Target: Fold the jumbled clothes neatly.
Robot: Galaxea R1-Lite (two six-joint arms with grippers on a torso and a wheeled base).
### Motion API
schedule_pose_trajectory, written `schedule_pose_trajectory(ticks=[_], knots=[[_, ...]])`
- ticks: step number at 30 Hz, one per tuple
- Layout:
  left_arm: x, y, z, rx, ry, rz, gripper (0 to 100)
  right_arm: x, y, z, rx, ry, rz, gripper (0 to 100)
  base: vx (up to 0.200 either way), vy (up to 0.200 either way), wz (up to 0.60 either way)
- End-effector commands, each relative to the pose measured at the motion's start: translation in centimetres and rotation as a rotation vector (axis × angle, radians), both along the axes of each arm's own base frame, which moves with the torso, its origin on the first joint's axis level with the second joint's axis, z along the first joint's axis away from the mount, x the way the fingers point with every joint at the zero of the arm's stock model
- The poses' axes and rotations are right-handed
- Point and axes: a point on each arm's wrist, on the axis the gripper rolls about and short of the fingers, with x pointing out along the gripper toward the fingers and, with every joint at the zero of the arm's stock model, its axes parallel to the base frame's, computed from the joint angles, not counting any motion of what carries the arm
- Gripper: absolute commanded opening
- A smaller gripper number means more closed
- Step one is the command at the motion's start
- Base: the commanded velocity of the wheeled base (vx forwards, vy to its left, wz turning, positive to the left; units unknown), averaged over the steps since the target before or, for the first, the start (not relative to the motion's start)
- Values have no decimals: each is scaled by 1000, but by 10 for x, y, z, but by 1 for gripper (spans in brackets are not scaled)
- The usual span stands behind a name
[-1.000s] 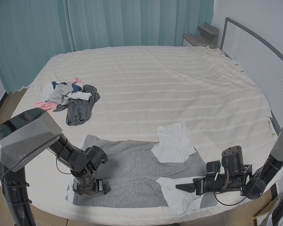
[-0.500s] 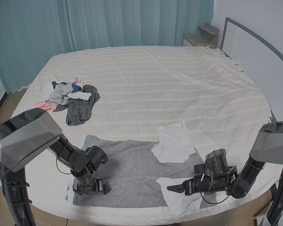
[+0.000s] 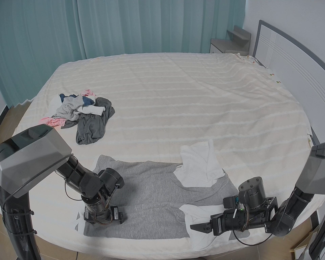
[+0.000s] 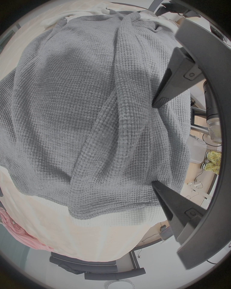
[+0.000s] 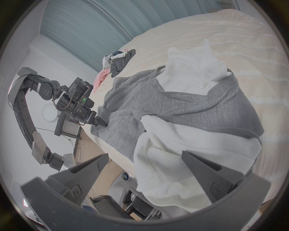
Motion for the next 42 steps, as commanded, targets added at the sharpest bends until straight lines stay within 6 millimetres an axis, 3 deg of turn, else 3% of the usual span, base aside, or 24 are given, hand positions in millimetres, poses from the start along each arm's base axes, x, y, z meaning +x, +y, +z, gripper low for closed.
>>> schedule_pose_trajectory(ticks=[1,7,13,21,32,36,42], knots=[[0,0,-1,1,2,1,100,-13,3,-2,-12,22,37,100,0,0,0],[0,0,-1,1,2,1,100,-29,5,-13,-49,82,79,100,0,0,0],[0,0,-1,1,2,1,100,-45,12,-10,-16,132,68,100,0,0,0],[0,0,-1,1,2,1,100,-22,4,14,75,20,-37,100,0,0,0],[0,0,-1,1,2,1,100,11,-9,-8,27,36,-131,100,0,0,0],[0,0,-1,1,2,1,100,13,-11,-26,-30,57,-108,100,0,0,0],[0,0,-1,1,2,1,100,6,-15,-29,-63,61,-80,100,0,0,0]])
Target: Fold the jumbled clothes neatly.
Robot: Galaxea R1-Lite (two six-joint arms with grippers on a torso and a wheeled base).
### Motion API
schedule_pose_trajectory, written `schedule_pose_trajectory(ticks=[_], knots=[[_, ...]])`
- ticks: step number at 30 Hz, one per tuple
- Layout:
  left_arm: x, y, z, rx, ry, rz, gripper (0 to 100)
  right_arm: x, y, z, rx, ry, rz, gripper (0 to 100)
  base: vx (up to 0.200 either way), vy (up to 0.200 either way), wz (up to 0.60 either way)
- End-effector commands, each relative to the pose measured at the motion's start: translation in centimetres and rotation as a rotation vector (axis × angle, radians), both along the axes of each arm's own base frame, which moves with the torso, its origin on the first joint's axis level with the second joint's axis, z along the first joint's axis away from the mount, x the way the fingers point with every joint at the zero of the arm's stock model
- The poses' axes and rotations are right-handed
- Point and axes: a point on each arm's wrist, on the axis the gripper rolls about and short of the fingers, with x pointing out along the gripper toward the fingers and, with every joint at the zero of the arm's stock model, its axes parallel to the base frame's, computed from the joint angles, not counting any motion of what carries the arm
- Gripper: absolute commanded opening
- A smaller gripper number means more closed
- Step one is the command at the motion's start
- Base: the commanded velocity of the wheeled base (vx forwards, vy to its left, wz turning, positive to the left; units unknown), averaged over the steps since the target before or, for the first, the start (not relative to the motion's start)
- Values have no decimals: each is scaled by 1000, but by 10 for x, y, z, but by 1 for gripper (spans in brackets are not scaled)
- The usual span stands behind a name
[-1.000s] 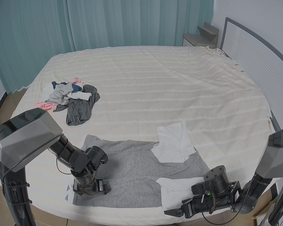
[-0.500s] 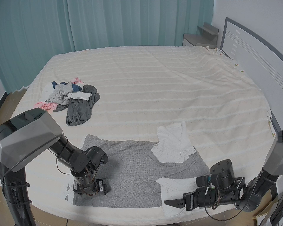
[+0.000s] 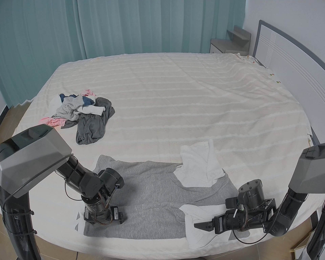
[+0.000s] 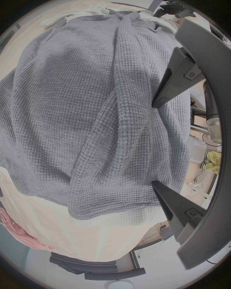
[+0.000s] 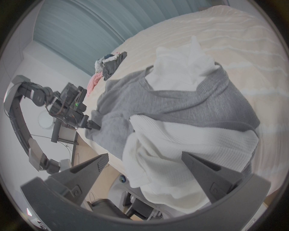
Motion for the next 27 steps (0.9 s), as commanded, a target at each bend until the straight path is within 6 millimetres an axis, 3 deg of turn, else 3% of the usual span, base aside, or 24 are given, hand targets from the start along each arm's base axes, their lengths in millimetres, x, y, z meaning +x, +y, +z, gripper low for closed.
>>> schedule_pose_trajectory(ticks=[1,6,13,27], knots=[[0,0,0,1,0,1,100,-6,-3,-7,-27,27,11,100,0,0,0],[0,0,0,0,-1,1,100,-23,-8,3,-41,11,58,100,0,0,0],[0,0,0,6,-2,1,100,-52,-3,0,-63,65,148,100,0,0,0],[0,0,-2,16,-2,2,100,-64,3,-20,-119,146,206,100,0,0,0]])
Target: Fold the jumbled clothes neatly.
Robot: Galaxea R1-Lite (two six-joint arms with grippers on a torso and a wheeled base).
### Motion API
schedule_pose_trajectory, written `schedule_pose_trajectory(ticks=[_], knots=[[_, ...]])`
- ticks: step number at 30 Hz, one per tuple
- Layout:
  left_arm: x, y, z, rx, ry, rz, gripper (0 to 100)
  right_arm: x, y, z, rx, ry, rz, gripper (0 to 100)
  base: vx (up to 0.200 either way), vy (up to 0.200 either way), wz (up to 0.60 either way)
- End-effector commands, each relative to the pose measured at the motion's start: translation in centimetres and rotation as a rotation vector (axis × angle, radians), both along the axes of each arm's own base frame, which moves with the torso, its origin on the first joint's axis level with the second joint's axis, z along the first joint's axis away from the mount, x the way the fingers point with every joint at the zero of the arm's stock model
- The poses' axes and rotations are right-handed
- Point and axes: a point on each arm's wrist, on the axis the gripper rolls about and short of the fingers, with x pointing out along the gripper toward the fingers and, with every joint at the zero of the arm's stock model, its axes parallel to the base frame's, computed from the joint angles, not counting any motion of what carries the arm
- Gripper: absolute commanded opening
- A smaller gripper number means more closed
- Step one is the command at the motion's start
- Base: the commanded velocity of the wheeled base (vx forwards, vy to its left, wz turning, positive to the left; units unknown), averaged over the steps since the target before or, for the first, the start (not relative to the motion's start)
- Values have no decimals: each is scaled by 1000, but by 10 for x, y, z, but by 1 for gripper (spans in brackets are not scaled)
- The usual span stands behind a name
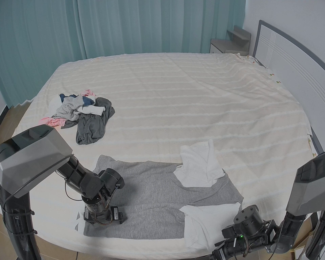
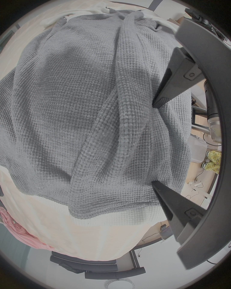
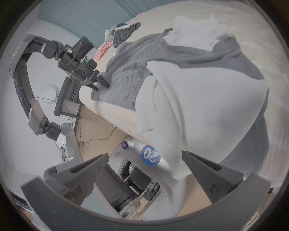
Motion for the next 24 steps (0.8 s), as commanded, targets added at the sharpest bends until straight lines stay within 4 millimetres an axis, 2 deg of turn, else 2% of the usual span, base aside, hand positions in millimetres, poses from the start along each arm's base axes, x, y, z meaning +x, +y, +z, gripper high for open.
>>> schedule_pose_trajectory(ticks=[1,3,7,11,13,14,16,24], knots=[[0,0,-1,1,3,1,100,0,0,-5,-16,15,-1,100,0,0,0],[0,0,0,0,1,1,100,8,-5,0,19,-25,-43,100,0,0,0],[0,0,-1,1,3,1,100,11,-14,7,47,-64,-88,100,0,0,0],[0,0,-1,0,2,5,100,17,-36,29,107,-146,-189,100,0,0,0],[0,0,-1,0,1,7,100,17,-40,31,107,-150,-204,100,0,0,0],[0,0,-1,-1,0,11,100,17,-51,31,101,-145,-250,100,0,0,0],[0,0,-1,-1,0,11,100,19,-61,31,97,-143,-299,100,0,0,0],[0,0,-1,-1,0,11,100,16,-79,29,86,-113,-372,100,0,0,0]])
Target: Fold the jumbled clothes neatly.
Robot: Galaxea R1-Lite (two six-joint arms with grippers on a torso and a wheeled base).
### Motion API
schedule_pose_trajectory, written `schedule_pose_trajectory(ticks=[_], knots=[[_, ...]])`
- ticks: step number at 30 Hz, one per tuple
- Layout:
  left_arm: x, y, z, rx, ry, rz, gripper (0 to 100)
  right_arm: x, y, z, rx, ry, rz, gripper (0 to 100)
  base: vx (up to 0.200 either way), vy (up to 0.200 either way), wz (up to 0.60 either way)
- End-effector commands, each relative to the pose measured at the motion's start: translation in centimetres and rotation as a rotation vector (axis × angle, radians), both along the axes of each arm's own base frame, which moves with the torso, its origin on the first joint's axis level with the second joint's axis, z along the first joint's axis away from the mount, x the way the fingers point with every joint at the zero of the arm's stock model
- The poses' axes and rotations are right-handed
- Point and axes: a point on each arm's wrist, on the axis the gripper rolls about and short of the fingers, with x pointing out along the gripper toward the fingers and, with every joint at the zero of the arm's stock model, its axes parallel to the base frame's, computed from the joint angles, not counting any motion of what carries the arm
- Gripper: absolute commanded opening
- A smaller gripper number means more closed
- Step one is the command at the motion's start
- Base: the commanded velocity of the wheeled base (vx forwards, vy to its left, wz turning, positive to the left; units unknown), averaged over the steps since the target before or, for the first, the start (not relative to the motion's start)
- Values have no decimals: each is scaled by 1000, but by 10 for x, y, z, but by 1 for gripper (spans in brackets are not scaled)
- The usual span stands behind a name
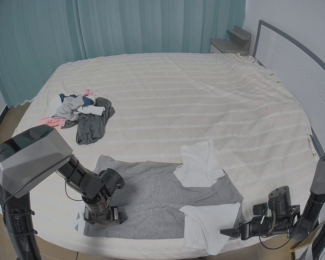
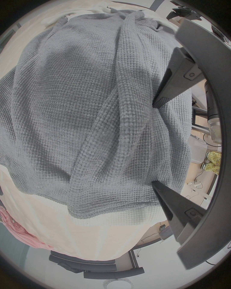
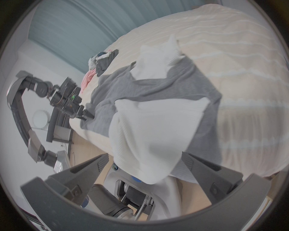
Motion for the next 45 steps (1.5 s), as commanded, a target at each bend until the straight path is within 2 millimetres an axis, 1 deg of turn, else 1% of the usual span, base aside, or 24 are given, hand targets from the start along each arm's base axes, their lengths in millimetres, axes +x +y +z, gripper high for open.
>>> schedule_pose_trajectory(ticks=[1,3,6,7,8,9,13,21,29,34,39,40,45], knots=[[0,0,0,1,1,1,100,-2,-9,-1,9,19,-29,100,0,0,0],[0,0,0,1,1,1,100,-1,-9,-2,12,27,-25,100,0,0,0],[0,0,0,1,1,1,100,7,-7,-7,16,25,-29,100,0,0,0],[0,0,0,0,1,2,100,12,-4,-11,28,35,-42,100,0,0,0],[0,0,0,1,1,1,100,13,-3,-12,34,39,-47,100,0,0,0],[0,0,0,1,1,1,100,15,0,-17,51,57,-59,100,0,0,0],[0,0,0,0,1,1,100,17,5,-28,63,67,-63,100,0,0,0],[0,0,0,0,1,1,100,24,7,-49,68,41,-68,100,0,0,0],[0,0,0,0,1,1,100,23,6,-50,71,40,-73,100,0,0,0],[0,0,0,0,1,1,100,29,7,-49,93,23,-89,100,0,0,0],[0,0,0,0,1,1,100,40,12,-45,130,-10,-129,100,0,0,0],[0,0,0,0,1,1,100,42,11,-45,130,-17,-138,0,0,0,0],[0,0,0,0,1,1,100,49,9,-44,135,-42,-159,0,0,0,0]])
